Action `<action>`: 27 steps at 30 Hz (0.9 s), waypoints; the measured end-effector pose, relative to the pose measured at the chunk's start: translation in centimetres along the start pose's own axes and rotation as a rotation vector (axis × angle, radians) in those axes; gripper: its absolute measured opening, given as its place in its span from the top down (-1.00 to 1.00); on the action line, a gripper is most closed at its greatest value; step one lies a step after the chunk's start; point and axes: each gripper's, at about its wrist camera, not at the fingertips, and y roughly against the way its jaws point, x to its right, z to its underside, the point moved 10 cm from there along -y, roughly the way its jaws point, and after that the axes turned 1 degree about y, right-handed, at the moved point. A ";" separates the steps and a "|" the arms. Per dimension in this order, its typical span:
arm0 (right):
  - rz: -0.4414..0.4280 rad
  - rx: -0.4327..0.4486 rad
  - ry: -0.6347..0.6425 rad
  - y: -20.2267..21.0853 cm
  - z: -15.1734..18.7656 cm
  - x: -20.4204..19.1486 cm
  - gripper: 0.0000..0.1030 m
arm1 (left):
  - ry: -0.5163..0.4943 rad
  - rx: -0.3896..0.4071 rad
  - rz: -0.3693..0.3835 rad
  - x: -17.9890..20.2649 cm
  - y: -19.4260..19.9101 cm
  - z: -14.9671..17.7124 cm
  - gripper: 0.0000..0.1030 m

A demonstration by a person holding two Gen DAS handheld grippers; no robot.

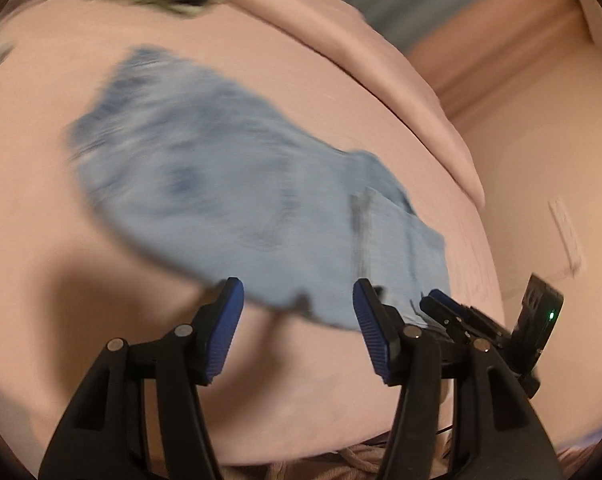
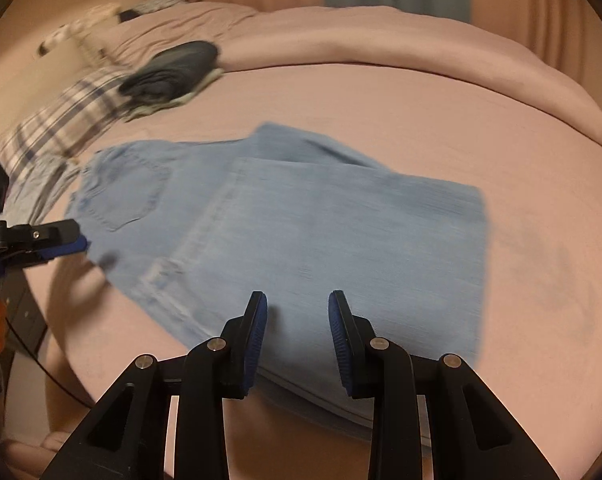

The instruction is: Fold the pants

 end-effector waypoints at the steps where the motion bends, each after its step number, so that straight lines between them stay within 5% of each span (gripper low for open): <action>1: -0.014 -0.001 0.021 -0.5 -0.3 -1.1 0.38 | 0.031 0.006 0.000 -0.3 0.3 0.3 -0.10; 6: -0.058 -0.005 0.070 -1.6 -1.6 -4.5 0.38 | 0.247 0.032 0.066 -3.8 0.3 0.2 -0.17; 17: -0.065 -0.009 0.068 -1.9 -2.8 -5.9 0.37 | 0.421 0.158 0.098 -5.9 -1.6 -6.4 -0.16; 24: -0.097 -0.035 0.031 -3.9 -5.0 -6.1 0.37 | 0.430 0.155 0.048 -6.3 -1.1 -7.1 0.37; 27: -0.135 -0.040 0.001 -5.6 -7.3 -6.7 0.38 | 0.341 0.187 0.021 -5.1 0.2 -7.3 0.55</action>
